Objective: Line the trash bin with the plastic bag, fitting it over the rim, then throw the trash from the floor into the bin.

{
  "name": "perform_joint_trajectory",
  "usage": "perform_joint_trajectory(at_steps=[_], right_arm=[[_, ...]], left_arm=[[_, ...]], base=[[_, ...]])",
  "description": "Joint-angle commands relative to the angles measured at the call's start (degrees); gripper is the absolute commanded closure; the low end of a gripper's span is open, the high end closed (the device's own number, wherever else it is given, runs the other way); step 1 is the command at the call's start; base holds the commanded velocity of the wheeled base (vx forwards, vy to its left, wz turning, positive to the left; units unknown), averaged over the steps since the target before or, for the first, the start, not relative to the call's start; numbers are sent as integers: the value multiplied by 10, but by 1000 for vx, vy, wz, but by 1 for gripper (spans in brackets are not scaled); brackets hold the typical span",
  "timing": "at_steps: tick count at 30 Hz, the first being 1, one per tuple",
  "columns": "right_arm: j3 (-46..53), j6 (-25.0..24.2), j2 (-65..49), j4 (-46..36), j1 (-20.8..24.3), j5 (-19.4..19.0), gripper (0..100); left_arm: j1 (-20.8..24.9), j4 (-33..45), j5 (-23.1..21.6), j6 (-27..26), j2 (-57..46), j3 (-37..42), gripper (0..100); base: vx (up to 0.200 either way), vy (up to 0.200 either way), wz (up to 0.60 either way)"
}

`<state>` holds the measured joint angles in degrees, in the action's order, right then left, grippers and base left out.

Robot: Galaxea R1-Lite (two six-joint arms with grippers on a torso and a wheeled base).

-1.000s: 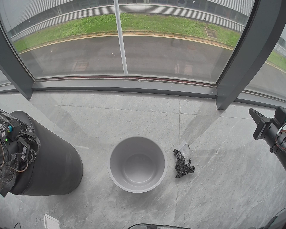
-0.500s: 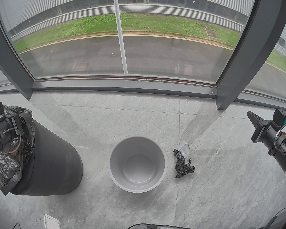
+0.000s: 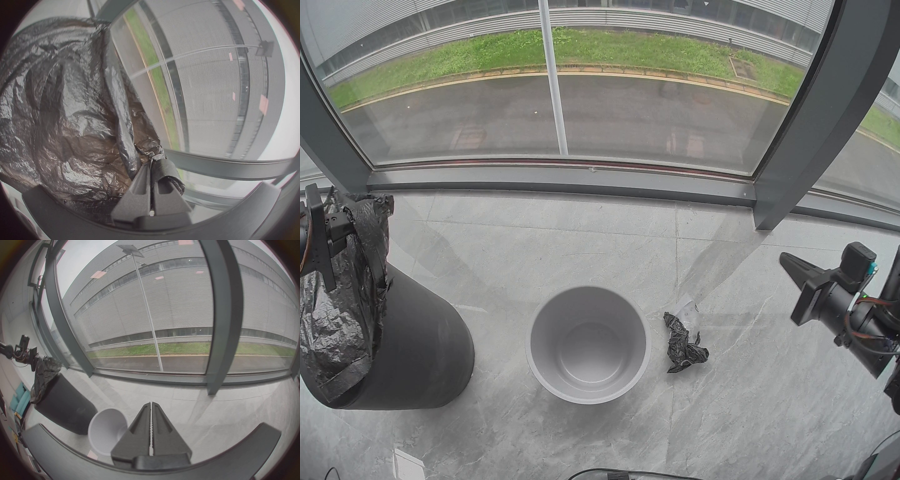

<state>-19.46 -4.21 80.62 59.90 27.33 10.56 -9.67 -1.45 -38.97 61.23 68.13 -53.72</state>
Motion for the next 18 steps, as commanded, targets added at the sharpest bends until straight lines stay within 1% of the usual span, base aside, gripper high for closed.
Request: perform_joint_trajectory(at_steps=[1, 2, 3, 4, 5, 8, 14, 18], right_arm=[[-105, 3, 182, 14, 196, 112, 100], [-130, 3, 205, 15, 221, 127, 100], [-142, 4, 219, 15, 234, 134, 100], [-146, 4, 223, 14, 237, 135, 100], [-164, 8, 249, 14, 256, 139, 100], [-183, 9, 281, 16, 290, 142, 100], [-174, -6, 292, 17, 354, 143, 100], [-173, -10, 294, 17, 370, 145, 100]], left_arm=[[99, -6, -140, 125, 54, -53, 100], [122, -20, -138, 126, 56, -57, 100], [137, -29, -138, 127, 57, -59, 100], [142, -33, -138, 127, 57, -60, 100], [169, -51, -135, 128, 55, -63, 100], [196, -75, -132, 129, 49, -68, 100], [197, -80, -134, 130, 45, -103, 100], [194, -82, -132, 130, 47, -109, 100]], base=[[0, 0, 0], [0, 0, 0], [0, 0, 0], [0, 0, 0], [0, 0, 0], [0, 0, 0], [0, 0, 0], [0, 0, 0]])
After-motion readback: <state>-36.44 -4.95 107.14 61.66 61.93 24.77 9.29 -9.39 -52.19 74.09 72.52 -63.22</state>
